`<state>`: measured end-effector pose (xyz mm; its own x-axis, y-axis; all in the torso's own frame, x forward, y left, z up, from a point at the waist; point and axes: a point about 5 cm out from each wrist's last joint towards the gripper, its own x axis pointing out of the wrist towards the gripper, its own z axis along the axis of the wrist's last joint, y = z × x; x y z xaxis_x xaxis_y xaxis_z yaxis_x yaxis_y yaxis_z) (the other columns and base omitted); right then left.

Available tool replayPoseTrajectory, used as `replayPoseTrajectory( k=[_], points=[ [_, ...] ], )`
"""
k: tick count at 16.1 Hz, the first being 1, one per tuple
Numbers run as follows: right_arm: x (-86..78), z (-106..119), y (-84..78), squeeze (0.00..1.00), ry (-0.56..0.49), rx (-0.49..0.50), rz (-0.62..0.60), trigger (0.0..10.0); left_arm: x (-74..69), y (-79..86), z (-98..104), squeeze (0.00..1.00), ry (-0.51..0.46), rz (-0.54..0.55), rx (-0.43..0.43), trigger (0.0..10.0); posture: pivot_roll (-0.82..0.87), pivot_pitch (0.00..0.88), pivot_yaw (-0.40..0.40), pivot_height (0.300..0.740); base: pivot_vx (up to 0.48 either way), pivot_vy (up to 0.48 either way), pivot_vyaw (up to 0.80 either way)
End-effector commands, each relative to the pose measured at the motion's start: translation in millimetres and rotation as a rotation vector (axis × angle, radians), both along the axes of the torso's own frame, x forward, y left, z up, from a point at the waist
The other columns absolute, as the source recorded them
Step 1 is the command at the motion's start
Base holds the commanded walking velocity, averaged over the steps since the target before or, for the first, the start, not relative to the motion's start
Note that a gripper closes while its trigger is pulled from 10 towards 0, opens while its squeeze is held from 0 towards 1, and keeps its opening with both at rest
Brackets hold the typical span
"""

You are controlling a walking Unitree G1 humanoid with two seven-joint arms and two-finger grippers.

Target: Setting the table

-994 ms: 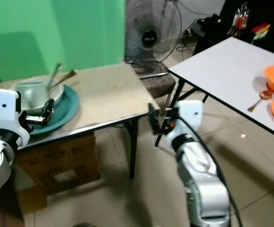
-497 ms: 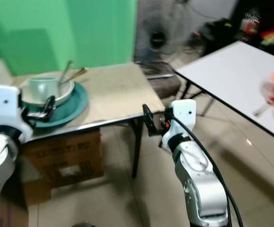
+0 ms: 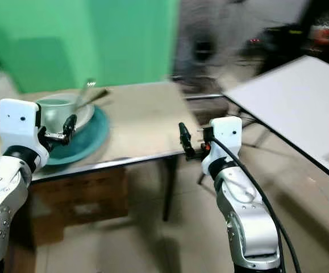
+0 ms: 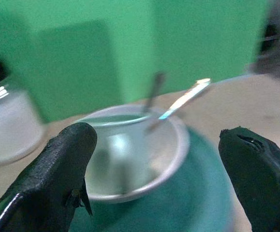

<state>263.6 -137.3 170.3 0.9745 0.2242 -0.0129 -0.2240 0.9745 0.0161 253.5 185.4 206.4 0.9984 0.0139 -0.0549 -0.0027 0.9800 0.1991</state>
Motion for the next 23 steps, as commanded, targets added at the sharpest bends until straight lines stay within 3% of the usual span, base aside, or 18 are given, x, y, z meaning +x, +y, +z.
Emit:
replayPoseTrajectory(
  k=[1, 5, 8, 9, 10, 11, 14, 15, 16, 23],
  points=[
    [0.0, 1.6, 4.6, 0.00, -0.006, 0.022, 0.023, 10.0, 0.4, 0.0, -0.9, 0.00, 0.005, 0.002, 0.004, 10.0, 0.05, 0.001, -0.049, 0.740, 0.292, 0.000, 0.80],
    [-1.7, 2.2, 2.9, 0.00, -0.005, 0.074, 0.038, 10.0, -4.2, -0.6, -1.0, 0.00, 0.002, 0.021, 0.000, 10.0, 0.04, 0.002, -0.060, 0.740, 0.146, 0.000, 0.18],
    [-0.3, 1.5, 5.9, 0.00, -0.001, 0.077, 0.058, 10.0, 0.3, -1.9, -2.7, 0.00, 0.010, 0.003, -0.011, 10.0, 0.05, 0.000, -0.060, 0.740, 0.000, 0.000, 0.00],
    [0.6, 2.2, 5.9, 0.00, -0.004, 0.077, 0.060, 10.0, 2.0, -1.5, -1.9, 0.17, 0.014, -0.001, -0.006, 10.0, 0.06, 0.000, -0.060, 0.740, 0.000, 0.000, 0.00],
    [1.8, 3.5, 4.6, 0.00, -0.008, 0.080, 0.059, 10.0, 4.7, -2.5, -0.1, 0.79, 0.015, -0.017, -0.021, 10.0, 0.06, 0.000, -0.066, 0.740, 0.000, 0.000, 0.00],
    [2.1, 2.9, 1.6, 0.00, -0.003, 0.089, 0.052, 10.0, 6.6, -4.1, 0.9, 1.00, 0.017, -0.030, -0.018, 10.0, 0.06, 0.002, -0.074, 0.740, 0.000, 0.000, 0.00],
    [1.9, 1.6, -1.1, 0.00, 0.008, 0.065, 0.094, 10.0, 11.8, -7.0, -4.4, 1.00, 0.077, -0.043, 0.003, 10.0, 0.05, 0.011, -0.074, 0.740, 0.000, 0.000, 0.00],
    [2.6, 3.7, -0.9, 0.00, 0.002, 0.058, 0.150, 10.0, 13.9, -8.1, -5.6, 0.63, 0.101, -0.049, -0.001, 10.0, 0.05, 0.015, -0.072, 0.740, 0.000, 0.000, 0.00],
    [2.1, 10.0, -3.2, 0.00, -0.023, 0.028, 0.262, 10.0, 18.0, -9.1, -7.7, 0.00, 0.145, -0.050, 0.001, 10.0, 0.04, 0.018, -0.070, 0.740, 0.000, 0.000, 0.00],
    [-13.1, 20.1, -12.6, 0.00, 0.006, -0.079, 0.593, 10.0, 34.8, -14.7, -5.1, 0.00, 0.209, -0.051, -0.041, 10.0, 0.02, 0.022, -0.068, 0.740, 0.000, 0.000, 0.00]
  ],
)
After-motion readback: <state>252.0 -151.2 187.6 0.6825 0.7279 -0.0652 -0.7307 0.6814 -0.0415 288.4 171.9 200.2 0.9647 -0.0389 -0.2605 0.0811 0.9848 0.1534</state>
